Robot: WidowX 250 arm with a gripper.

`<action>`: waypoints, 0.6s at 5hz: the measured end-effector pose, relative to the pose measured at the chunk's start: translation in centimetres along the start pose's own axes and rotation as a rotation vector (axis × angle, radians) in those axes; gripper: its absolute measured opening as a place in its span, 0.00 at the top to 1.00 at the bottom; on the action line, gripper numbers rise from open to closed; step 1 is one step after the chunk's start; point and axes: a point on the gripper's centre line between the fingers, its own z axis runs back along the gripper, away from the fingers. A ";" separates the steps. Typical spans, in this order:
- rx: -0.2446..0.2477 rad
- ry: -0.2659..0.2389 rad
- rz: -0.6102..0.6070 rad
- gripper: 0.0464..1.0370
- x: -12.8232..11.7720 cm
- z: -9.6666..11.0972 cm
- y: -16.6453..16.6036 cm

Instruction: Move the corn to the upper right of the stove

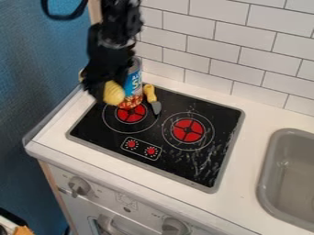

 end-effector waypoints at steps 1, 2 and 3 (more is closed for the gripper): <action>-0.066 0.012 -0.207 0.41 -3.3 1.8 -4.4; -0.113 0.048 -0.386 0.41 -5.8 1.8 -8.2; -0.155 0.069 -0.502 0.41 -8.2 1.7 -11.0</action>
